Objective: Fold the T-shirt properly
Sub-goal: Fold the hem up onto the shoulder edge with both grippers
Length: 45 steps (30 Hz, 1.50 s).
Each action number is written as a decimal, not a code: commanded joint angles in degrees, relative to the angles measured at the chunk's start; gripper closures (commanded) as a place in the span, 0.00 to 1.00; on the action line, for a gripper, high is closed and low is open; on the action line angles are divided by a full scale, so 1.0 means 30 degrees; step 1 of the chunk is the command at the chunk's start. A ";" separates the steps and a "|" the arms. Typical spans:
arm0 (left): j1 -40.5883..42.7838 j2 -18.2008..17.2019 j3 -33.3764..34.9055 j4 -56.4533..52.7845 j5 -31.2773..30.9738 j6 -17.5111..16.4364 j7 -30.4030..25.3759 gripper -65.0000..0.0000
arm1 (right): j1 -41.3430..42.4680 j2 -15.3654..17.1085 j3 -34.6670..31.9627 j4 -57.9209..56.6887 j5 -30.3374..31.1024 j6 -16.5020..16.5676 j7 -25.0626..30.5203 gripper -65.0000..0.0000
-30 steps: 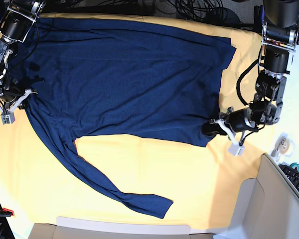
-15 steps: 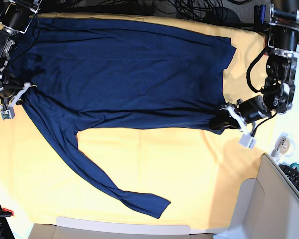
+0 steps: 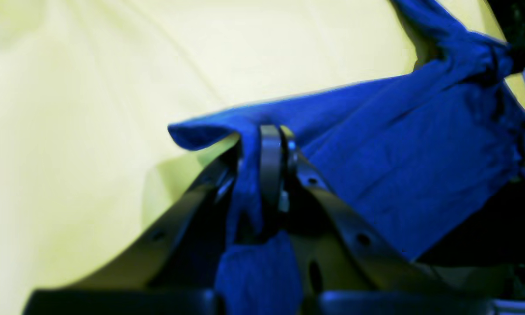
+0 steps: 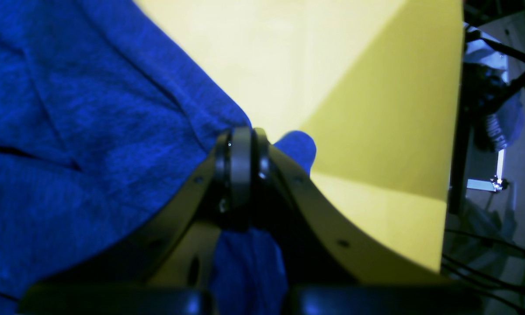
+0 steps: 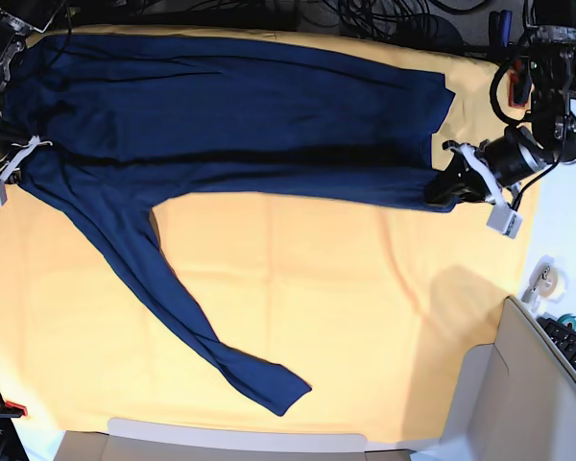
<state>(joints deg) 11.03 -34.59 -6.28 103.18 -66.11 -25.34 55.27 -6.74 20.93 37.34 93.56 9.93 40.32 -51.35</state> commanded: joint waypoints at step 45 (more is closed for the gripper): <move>0.3372 -0.0441 -0.1290 0.0846 -0.0250 -0.0007 0.1871 0.69 | 0.1295 -0.0427 0.1369 0.0506 -0.1919 -0.0105 -0.1505 0.42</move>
<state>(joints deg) 21.52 -34.83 -9.39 105.03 -66.00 -25.10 61.54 -3.53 18.20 40.77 93.93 4.43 40.45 -56.75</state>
